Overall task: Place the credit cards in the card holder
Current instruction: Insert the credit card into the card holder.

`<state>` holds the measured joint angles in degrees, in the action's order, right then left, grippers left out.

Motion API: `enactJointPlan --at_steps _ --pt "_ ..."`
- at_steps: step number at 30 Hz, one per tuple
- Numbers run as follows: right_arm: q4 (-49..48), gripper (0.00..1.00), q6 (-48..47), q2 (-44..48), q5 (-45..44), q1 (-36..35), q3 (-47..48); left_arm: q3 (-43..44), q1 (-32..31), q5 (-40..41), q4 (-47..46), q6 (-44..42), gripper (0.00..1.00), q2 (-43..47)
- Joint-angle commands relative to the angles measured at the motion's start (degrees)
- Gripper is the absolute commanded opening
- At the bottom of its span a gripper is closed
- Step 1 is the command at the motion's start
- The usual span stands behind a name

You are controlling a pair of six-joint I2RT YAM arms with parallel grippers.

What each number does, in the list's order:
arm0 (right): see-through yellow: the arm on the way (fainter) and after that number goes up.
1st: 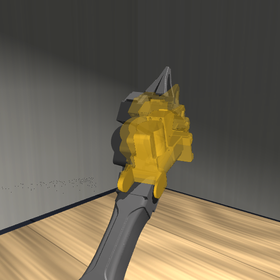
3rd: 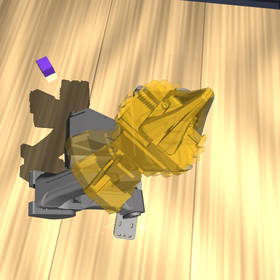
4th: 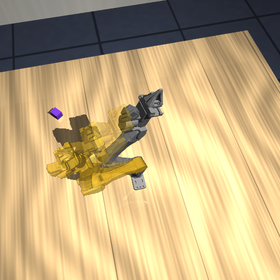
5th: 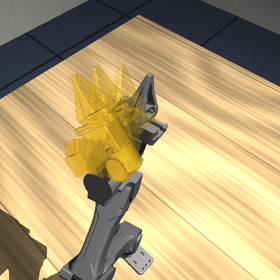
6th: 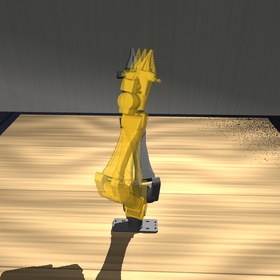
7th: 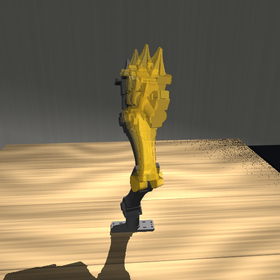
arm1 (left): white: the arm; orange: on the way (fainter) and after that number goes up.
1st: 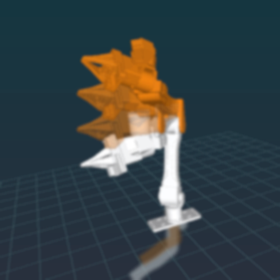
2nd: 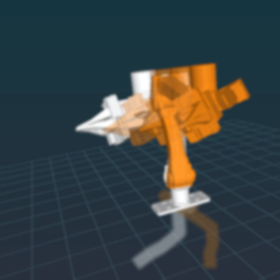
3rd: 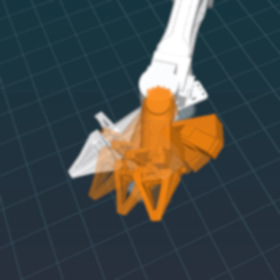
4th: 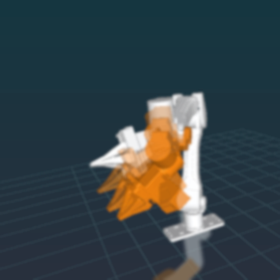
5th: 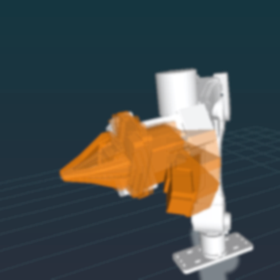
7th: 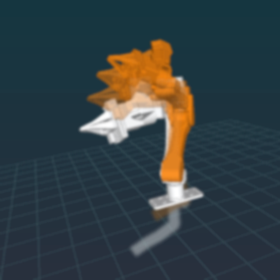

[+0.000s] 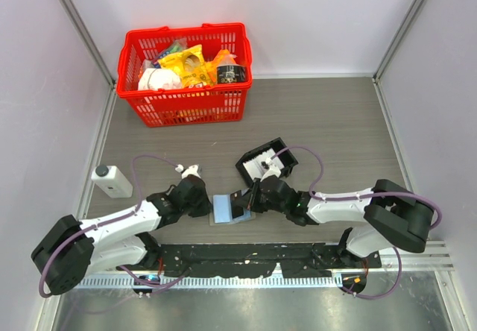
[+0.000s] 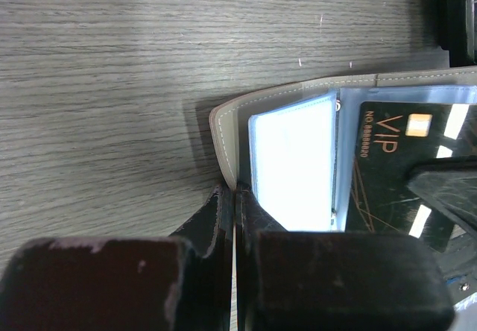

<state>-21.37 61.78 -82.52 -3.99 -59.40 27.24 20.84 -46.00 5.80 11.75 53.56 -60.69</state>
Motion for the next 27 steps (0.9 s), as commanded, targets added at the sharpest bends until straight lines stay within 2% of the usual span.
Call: enactJointPlan --at_steps 1,7,17,27 --pt "1.2 0.01 -1.3 3.3 -4.2 -0.2 1.3 -0.4 0.2 1.0 4.1 -0.9 0.00 -1.9" --pt "2.0 0.01 -1.0 -0.6 -2.9 -0.1 3.3 0.3 0.1 1.2 4.5 -1.4 0.00 -2.1" --pt "-4.0 0.01 -0.1 -4.1 0.4 -0.1 2.4 0.5 0.2 0.8 3.2 -1.6 0.00 -4.1" --pt "2.7 0.01 -1.7 2.8 -5.3 -0.1 2.3 0.3 0.2 1.9 4.2 -1.4 0.00 -3.7"
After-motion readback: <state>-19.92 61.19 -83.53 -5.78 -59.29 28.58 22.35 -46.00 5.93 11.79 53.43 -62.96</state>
